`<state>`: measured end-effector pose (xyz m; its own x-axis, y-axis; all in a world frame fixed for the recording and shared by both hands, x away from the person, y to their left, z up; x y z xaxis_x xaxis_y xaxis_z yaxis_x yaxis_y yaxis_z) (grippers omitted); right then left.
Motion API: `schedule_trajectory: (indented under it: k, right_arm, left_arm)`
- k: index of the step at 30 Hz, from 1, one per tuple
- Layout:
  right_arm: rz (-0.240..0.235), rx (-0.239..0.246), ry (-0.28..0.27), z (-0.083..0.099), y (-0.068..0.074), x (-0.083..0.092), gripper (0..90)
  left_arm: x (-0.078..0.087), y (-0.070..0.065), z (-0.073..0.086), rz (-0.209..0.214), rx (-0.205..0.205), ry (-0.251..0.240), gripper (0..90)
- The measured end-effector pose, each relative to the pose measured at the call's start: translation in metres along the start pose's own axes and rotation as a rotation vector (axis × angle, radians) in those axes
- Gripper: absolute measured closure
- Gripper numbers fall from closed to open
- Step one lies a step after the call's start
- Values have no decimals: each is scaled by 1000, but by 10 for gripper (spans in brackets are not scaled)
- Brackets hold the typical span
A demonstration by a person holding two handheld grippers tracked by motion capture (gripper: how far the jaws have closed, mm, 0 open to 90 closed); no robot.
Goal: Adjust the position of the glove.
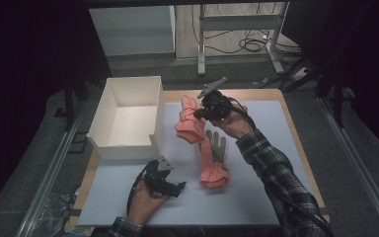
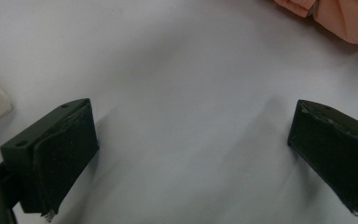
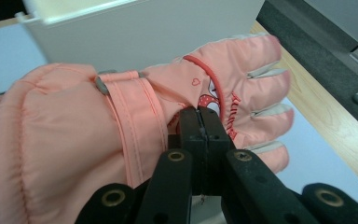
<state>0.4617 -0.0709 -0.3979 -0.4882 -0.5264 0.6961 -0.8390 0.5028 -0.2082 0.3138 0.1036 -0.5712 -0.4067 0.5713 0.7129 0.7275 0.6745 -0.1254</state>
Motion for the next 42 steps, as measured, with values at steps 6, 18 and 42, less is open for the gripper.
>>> schedule_trajectory:
  k: [6,18,42]
  right_arm:
    - [-1,21,2,17,4,29,900]
    - [-20,117,19,54,21,58,900]
    - [-56,186,122,101,44,28,900]
  left_arm:
    - [0,0,0,1,2,-1,10]
    - [0,0,0,0,2,0,10]
    - [0,0,0,1,3,-2,10]
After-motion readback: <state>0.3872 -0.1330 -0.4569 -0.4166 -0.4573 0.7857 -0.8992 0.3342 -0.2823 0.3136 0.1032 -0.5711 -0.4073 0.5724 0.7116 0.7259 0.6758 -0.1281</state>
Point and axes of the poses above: each handheld gripper's, and its own axes: x roughly backward along the jaws, z roughly out of its underside, y roughly to its left, the point moved 3 cm from there along -x, roughly forward along the jaws, and after that the axes turned 7 degrees about z, right-handed, at the moved point
